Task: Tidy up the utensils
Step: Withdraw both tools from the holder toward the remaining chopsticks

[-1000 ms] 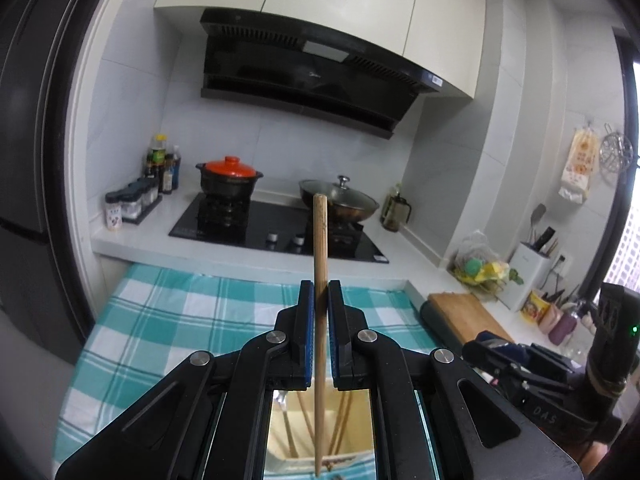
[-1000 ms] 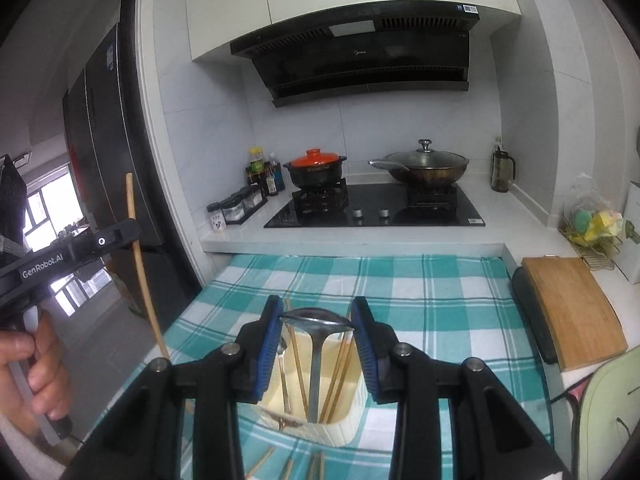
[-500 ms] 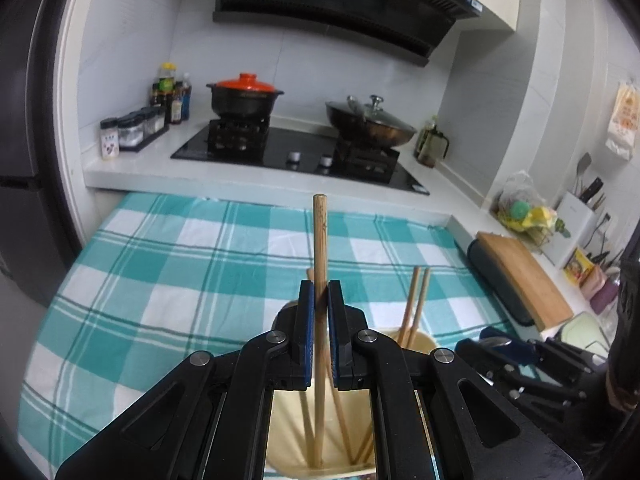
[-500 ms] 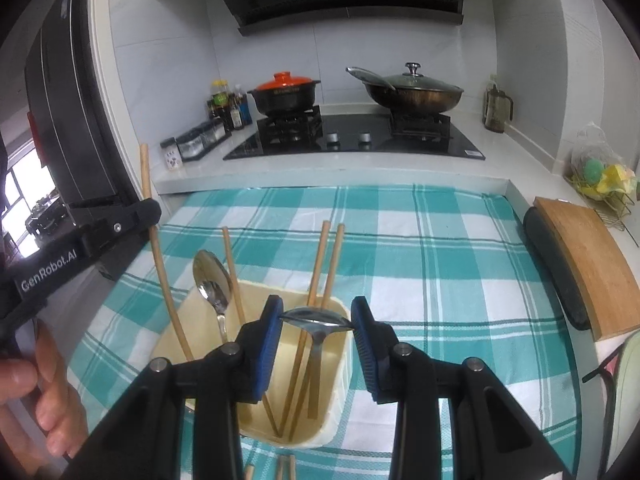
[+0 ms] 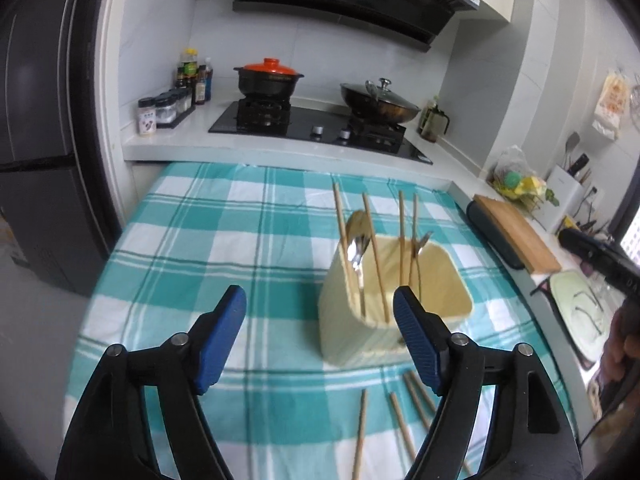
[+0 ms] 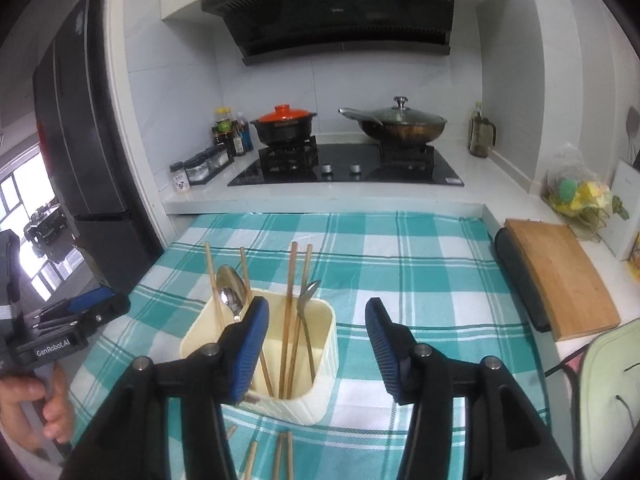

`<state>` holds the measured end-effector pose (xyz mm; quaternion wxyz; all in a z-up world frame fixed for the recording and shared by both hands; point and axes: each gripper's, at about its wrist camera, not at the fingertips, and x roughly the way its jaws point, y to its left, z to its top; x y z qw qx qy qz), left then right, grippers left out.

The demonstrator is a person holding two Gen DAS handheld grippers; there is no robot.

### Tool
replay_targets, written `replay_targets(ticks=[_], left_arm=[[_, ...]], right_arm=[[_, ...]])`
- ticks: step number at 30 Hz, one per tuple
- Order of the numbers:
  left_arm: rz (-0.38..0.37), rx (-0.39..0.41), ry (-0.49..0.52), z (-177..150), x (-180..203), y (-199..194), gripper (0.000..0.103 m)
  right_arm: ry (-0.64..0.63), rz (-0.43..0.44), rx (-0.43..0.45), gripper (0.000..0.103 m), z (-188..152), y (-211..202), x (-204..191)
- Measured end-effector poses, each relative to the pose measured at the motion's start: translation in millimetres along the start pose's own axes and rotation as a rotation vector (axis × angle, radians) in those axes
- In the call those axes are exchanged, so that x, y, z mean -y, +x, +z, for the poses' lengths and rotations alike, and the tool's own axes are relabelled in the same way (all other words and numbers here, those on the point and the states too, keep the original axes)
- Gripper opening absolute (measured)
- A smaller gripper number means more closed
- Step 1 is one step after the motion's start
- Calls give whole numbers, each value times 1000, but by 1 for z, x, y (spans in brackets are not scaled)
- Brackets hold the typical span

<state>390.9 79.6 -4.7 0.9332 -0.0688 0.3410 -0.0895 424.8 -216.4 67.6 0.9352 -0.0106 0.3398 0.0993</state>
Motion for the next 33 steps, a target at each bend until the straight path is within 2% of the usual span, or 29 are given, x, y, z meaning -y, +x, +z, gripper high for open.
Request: replay_targets(ticks=[3,6,10,13,17,20,22,26,33], left_arm=[[43,-53,34,-47,-16,-26,88],[56,-121,32,-103,-30,-35,88],[62,-153,-59,-170,-49,-30,88],[86,-164,-155,-201,-63,-17,88],[118,-158,-150,-217,-63,-7,88],[109,-141,-128,-220,-60,-4,88],[111,-138,-128,-222,-60,-2,88],[135,-134,-127,-228,-59,0,88],[184,-99,-65,-230,-48,-9,88]], right_arm=[[-49,12,35,67,-22,-44,-1],[-72,-4,11,69,-64,-67,1],[-69,-61,-54,74,-141,-70,6],[3,-92,-102,74,-197,-59,19],[115,-151,-173,74,-251,-40,38],[132,-172,-207,74,-270,-30,44],[114,-196,-215,74,-275,-23,44],[160,-199,-261,74,-282,-14,52],[209,-169,-241,74,-284,-17,59]])
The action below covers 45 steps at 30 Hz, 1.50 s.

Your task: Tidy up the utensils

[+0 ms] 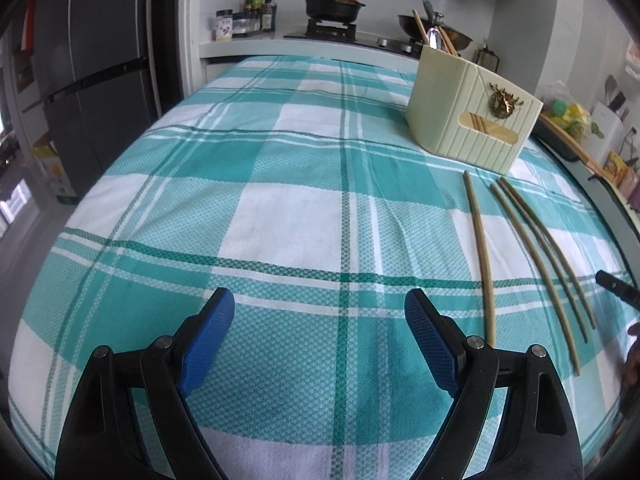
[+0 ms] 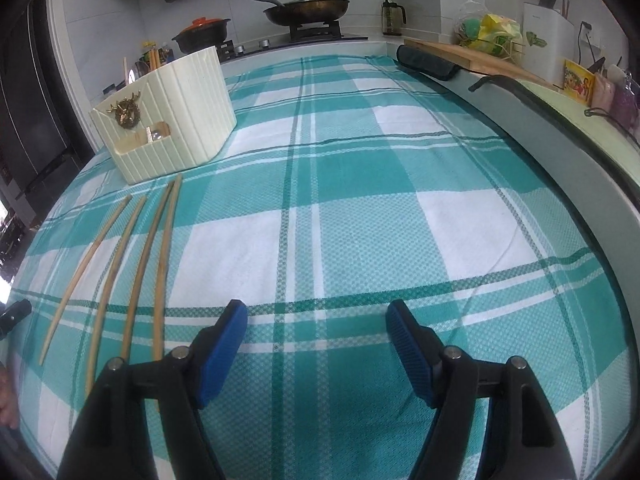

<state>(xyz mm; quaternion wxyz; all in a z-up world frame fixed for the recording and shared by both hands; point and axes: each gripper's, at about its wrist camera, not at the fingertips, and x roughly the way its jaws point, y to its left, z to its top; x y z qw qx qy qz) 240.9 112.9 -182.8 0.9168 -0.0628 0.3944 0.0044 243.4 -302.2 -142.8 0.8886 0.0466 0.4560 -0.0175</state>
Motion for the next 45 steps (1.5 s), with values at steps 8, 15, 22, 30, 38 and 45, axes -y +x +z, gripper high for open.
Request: replay_targets(ticks=[8,15,22,30,38,45], left_arm=[[-12,12,-34,0,-6,-2,88],[-32,17,-12,0,-1,-1,88],[-51,-14,-4,1,0,4,88],[-56,-44,-41,1,-7,9,88],[-143,-37,71,6,21,-15,88],[-214,-129,199,35,87,7,88]], right_arm=[[-7,-11,2,74,-1,0,-2],[25,29,18,74,-2,-3,5],[22,37,24,74,-4,-4,4],[18,73,18,76,-4,-2,3],[-157,207,25,74,2,-22,-28],[-378,195,-24,49,21,-15,-83]])
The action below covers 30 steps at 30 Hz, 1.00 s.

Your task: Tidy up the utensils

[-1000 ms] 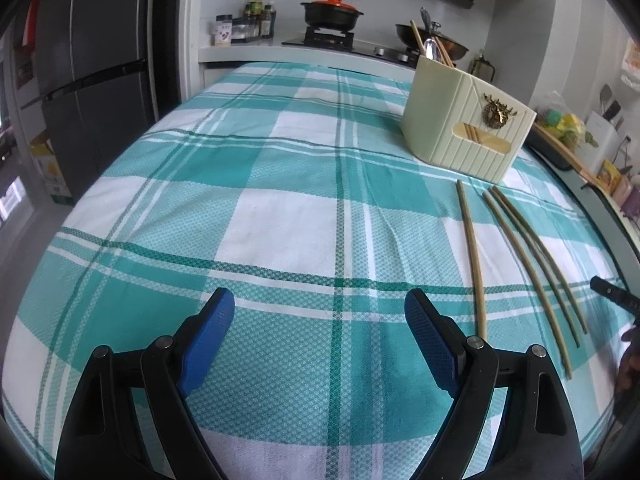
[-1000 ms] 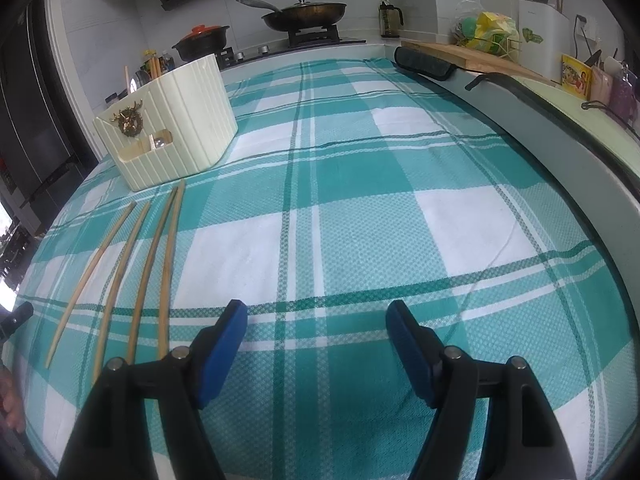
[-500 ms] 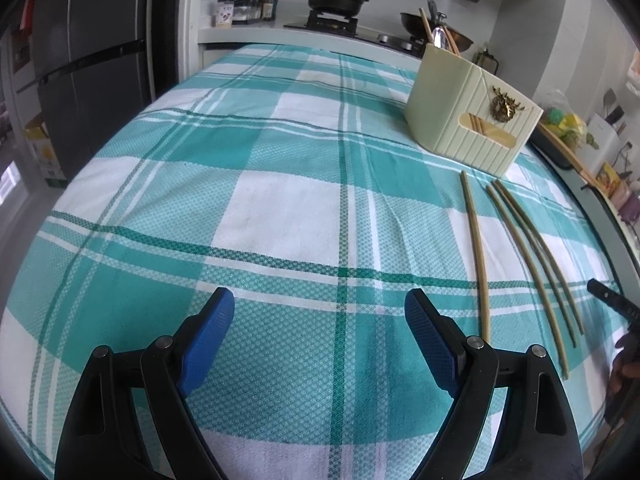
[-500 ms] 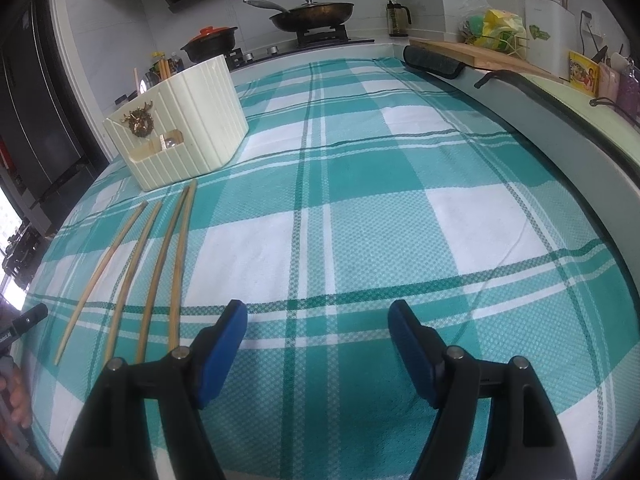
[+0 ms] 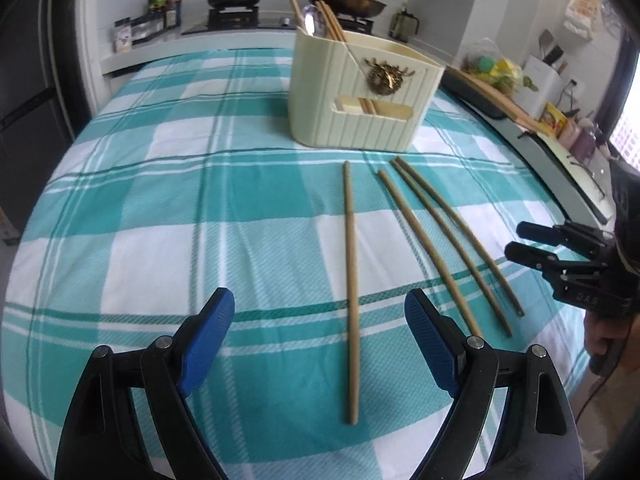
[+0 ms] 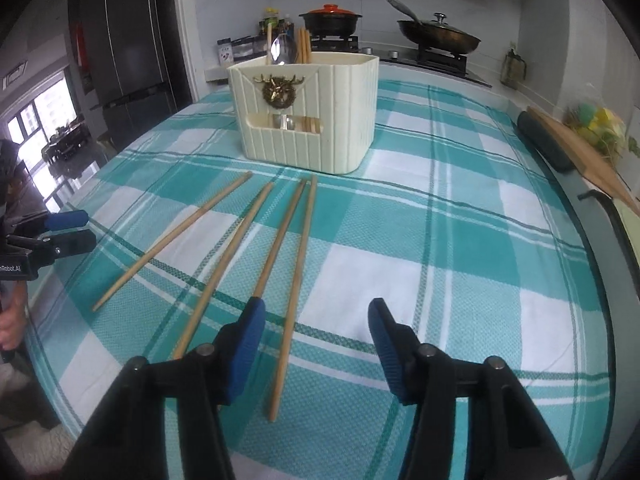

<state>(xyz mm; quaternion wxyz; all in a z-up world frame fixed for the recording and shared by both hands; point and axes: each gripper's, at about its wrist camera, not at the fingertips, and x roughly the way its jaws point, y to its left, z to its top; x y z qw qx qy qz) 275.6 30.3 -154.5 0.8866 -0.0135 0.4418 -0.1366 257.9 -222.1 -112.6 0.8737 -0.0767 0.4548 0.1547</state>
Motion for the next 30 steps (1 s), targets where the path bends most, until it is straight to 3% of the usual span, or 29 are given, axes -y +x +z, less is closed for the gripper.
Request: replay_targets(ticks=[4,8,10,11,13,14,21,23,25,27,29,30], left_arm=[[66,-47,67,4,17,26,86],[99,-82,52,1,15,41,79],[133,-67,49,-2,17,41,59],[141,-58,47,-3,19,39,48],[144,-47,19,-5,20,36,13],[151,-42,-6,-6,19,34,8],[178,-39,-188,-29,13,15,8],[158,-46,-190,-33,15,12,15],[135,-54,-182,-33,15,11,44],[146,-48,-171,-32,16,9,66],[176,-43,-159,-31,14,11,71],[182,-52,-156,-30,13,13,72]], right_arm=[[-3,1,-68,37,5,26,1],[-44,29,-108,36,2,40,-7],[-74,12,-99,35,0,43,-13],[-68,7,-97,27,1,43,-13],[-16,-26,-94,7,2,42,-8],[18,-41,-89,7,1,41,-4],[216,-146,-50,7,-27,19,11],[225,-155,-56,7,-36,11,8],[213,-158,-65,8,-41,5,6],[210,-146,-66,18,-44,1,7],[211,-140,-58,49,-44,0,10],[207,-153,-50,51,-45,0,12]])
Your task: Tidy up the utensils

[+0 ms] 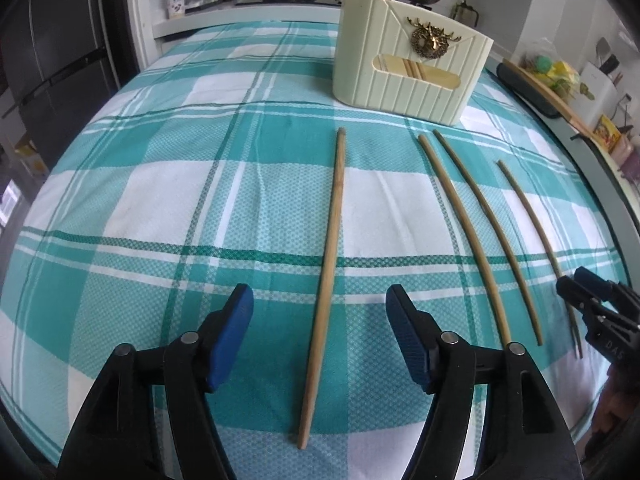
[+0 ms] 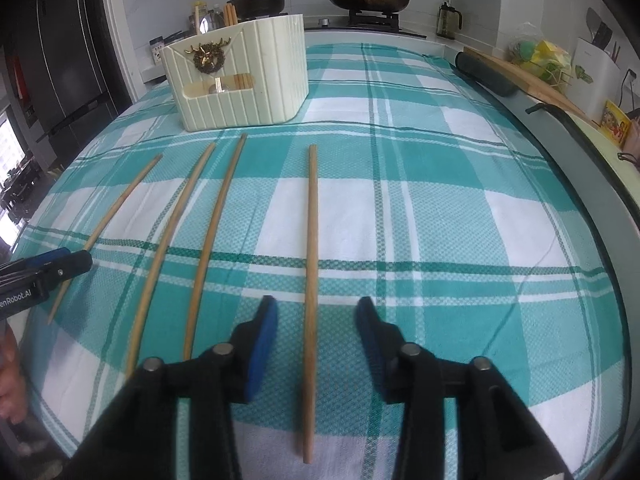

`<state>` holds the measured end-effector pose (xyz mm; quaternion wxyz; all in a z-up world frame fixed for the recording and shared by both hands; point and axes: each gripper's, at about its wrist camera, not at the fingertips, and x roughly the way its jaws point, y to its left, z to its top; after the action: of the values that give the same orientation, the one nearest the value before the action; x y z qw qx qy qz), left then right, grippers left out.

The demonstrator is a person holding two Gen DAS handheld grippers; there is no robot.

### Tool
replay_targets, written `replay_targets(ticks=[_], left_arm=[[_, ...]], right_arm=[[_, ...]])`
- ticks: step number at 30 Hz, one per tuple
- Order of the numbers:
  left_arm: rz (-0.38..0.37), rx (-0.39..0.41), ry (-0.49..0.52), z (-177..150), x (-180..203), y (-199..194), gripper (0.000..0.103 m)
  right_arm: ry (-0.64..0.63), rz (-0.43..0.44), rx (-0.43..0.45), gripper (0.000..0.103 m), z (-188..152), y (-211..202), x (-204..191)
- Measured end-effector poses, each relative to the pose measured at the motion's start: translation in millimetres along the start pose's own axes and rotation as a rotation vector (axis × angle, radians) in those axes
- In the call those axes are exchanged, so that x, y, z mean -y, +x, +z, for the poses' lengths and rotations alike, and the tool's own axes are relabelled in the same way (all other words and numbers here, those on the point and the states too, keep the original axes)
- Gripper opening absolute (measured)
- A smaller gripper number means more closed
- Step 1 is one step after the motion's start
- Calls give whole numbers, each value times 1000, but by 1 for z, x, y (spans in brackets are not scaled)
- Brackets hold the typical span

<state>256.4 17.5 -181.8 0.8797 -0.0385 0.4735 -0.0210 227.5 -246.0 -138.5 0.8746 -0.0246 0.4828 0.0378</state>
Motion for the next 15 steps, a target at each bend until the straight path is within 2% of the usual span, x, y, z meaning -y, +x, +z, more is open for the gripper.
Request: replay_targets(ticks=[5,9,15], left_arm=[[56,2,68,0,3,9,81],[63,5,72,0,2,10,85],[71,17,74,-1,0,12,93]], right_arm=[[-9,25,25,53,-2,5,8],[-60,17,30,65,-1,8,3],[-63,-5,21,74,1,11,0]])
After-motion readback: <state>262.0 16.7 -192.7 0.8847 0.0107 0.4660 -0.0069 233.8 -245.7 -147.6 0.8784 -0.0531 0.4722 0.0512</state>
